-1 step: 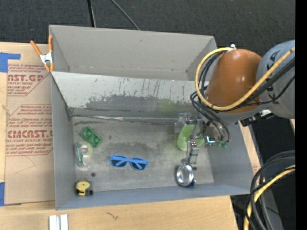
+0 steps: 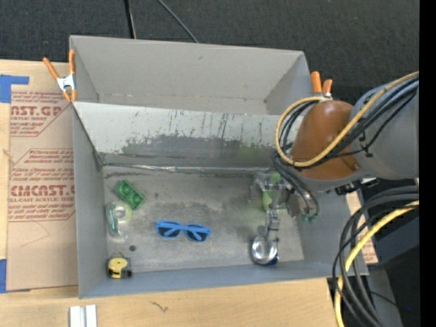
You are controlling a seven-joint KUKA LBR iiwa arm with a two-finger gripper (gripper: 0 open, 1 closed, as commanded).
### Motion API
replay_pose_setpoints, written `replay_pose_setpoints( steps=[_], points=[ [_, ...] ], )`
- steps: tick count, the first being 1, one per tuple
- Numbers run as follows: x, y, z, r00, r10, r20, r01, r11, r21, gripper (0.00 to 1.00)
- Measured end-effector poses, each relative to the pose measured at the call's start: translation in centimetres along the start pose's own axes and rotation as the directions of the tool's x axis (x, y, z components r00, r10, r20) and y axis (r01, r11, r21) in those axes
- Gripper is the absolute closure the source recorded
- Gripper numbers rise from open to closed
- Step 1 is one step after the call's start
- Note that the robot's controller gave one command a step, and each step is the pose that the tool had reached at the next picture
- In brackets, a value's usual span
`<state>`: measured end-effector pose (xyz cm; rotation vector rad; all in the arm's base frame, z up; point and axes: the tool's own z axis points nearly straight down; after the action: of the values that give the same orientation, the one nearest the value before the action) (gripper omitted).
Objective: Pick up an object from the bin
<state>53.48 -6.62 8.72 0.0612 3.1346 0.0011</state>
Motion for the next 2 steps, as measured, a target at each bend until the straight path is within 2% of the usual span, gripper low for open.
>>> replay_pose_setpoints(
  steps=[1,2],
  points=[
    [-1.1,-5.6,1.8,0.976,-0.22,-0.004,0.22,0.976,0.002,0.0],
    [-1.1,-8.8,1.3,0.972,-0.233,-0.004,0.233,0.972,0.001,0.0]
  ],
)
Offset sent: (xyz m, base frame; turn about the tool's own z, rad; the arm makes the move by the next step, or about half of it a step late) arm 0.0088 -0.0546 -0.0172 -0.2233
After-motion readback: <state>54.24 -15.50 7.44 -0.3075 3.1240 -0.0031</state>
